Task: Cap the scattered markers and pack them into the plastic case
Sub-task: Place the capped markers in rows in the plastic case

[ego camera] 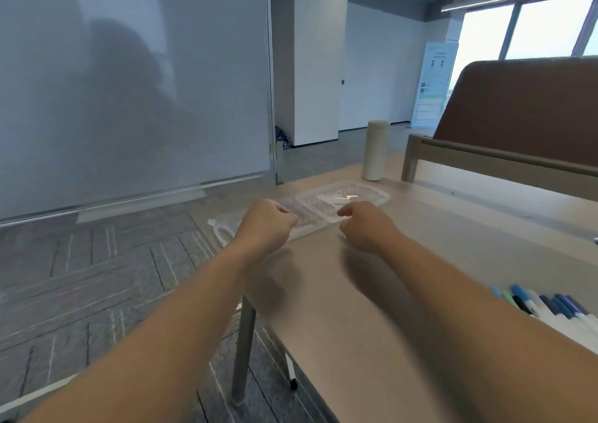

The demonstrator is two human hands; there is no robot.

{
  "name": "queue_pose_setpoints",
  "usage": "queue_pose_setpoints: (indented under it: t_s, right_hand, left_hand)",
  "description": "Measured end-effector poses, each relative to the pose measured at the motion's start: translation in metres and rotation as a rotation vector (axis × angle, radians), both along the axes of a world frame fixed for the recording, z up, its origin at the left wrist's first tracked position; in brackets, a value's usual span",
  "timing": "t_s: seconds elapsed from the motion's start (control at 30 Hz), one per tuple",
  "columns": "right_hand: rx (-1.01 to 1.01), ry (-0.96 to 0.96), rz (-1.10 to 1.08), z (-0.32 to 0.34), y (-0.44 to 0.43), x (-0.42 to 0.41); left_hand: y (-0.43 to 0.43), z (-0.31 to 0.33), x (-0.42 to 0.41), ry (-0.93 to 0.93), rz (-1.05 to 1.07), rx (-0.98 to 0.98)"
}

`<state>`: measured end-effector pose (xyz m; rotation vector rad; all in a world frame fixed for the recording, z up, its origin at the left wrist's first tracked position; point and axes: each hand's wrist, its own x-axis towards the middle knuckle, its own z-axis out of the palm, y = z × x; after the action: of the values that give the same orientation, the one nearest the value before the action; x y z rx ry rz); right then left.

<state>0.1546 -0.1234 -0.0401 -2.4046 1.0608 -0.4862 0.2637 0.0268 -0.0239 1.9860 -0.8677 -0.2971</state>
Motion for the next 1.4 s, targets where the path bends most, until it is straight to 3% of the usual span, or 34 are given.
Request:
queue_pose_setpoints:
  t_s: [0.3, 0.57, 0.77, 1.07, 1.4]
  right_hand:
    - [-0.165, 0.243, 0.022, -0.017, -0.046, 0.029]
    - [-0.397, 0.211, 0.059, -0.017, -0.042, 0.019]
    - [-0.508, 0.156, 0.145, 0.003, -0.018, -0.015]
    - [-0.56, 0.138, 0.009, 0.07, 0.063, -0.154]
    - [-0.496, 0.231, -0.201, 0.097, 0.186, -0.371]
  left_hand:
    - [-0.038, -0.02, 0.023, -0.121, -0.008, 0.118]
    - [-0.04, -0.029, 0.02, -0.225, -0.006, 0.271]
    - [-0.021, -0.021, 0.005, -0.324, 0.01, 0.2]
    - [0.038, 0.044, -0.095, -0.278, -0.222, -0.005]
    - [0.108, 0.066, -0.279, -0.316, -0.486, -0.028]
